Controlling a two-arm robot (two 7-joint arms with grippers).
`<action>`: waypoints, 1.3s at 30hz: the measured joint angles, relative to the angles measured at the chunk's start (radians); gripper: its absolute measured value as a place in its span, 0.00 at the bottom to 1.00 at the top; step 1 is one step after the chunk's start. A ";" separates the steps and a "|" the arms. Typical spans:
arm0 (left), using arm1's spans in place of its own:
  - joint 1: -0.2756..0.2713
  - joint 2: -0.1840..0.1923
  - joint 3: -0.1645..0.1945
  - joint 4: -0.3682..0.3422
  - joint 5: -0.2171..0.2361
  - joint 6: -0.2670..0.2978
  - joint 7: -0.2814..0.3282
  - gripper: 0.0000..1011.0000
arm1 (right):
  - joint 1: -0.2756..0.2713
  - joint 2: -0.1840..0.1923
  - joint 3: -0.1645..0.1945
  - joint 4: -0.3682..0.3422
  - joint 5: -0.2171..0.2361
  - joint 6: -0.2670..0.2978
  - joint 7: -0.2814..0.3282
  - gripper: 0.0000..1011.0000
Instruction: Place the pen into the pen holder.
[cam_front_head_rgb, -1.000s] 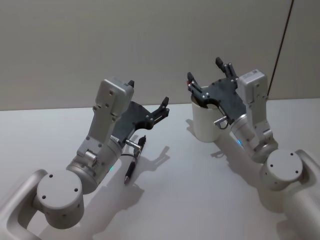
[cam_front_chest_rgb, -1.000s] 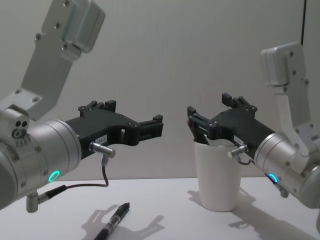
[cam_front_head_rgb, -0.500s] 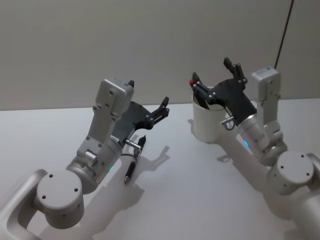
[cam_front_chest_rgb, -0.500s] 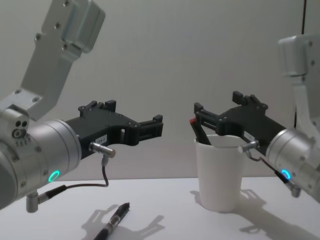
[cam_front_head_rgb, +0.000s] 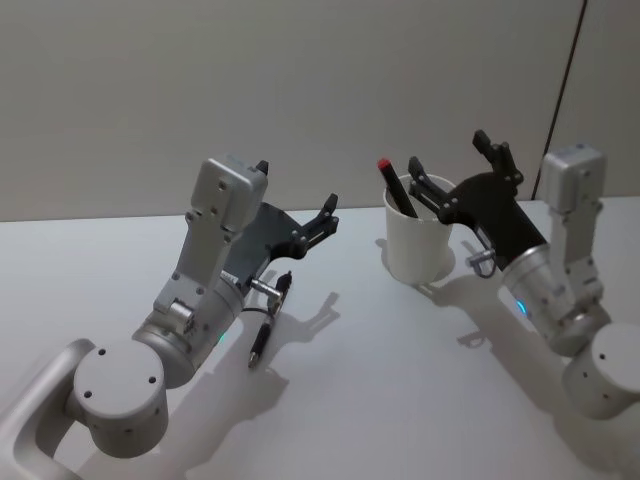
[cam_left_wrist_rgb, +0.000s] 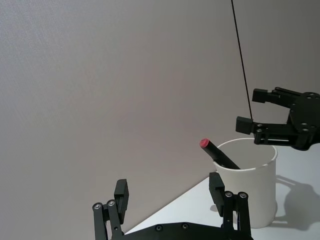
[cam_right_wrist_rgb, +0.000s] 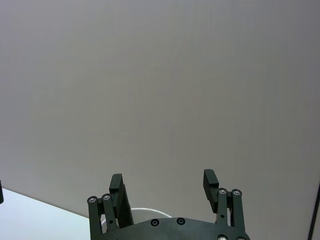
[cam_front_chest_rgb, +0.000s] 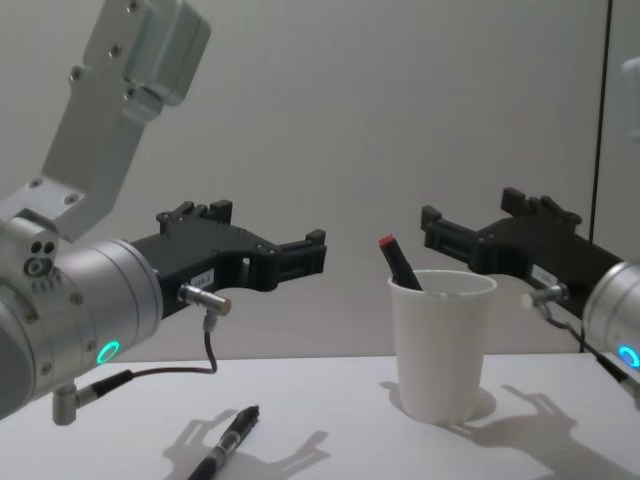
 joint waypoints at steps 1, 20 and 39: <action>0.000 0.000 0.000 0.000 0.000 0.000 0.000 0.99 | -0.006 0.003 0.000 -0.009 0.003 0.007 -0.002 0.99; 0.000 0.000 0.000 0.000 0.000 0.000 0.000 0.99 | -0.094 0.058 0.008 -0.139 0.048 0.091 -0.034 0.99; 0.000 0.000 0.000 0.000 0.000 0.000 0.000 0.99 | -0.256 0.187 0.021 -0.390 0.150 0.272 -0.106 0.99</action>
